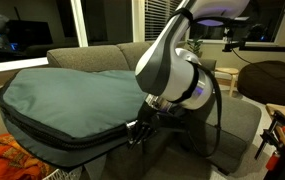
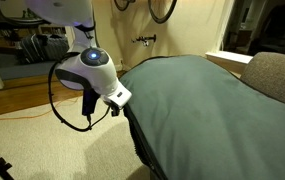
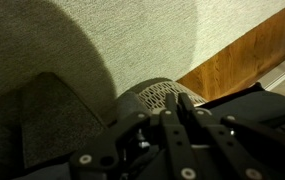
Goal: Close the zip on the green bag
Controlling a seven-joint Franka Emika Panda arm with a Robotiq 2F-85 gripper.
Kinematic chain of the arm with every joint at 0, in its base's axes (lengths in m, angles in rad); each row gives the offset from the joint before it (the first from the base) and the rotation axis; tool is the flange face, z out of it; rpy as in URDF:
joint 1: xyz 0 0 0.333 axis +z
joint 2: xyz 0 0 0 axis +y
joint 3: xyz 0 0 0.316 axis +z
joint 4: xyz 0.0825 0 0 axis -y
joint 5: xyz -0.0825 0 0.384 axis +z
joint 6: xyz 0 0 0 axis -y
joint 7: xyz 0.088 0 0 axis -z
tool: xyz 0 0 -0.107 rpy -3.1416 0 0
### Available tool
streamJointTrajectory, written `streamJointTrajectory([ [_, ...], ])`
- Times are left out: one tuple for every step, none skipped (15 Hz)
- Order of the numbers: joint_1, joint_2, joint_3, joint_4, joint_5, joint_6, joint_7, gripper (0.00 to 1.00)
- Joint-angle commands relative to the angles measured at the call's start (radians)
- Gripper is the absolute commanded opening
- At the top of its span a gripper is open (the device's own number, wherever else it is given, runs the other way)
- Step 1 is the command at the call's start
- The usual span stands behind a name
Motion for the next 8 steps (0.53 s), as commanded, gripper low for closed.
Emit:
streamJointTrajectory([
  [-0.023,-0.062,-0.011,-0.075,-0.022,0.000,0.058,0.07],
  [-0.024,-0.065,-0.011,-0.079,-0.025,0.000,0.065,0.07],
  [-0.026,-0.066,-0.011,-0.082,-0.029,0.000,0.070,0.07],
  [-0.029,-0.067,-0.010,-0.085,-0.032,0.000,0.073,0.07],
  [-0.033,-0.068,-0.009,-0.090,-0.036,0.000,0.076,0.07],
  [-0.037,-0.067,-0.007,-0.092,-0.039,0.000,0.077,0.07],
  [-0.041,-0.070,-0.006,-0.097,-0.044,0.000,0.083,0.07],
  [-0.049,-0.073,-0.004,-0.102,-0.050,0.000,0.090,0.07],
])
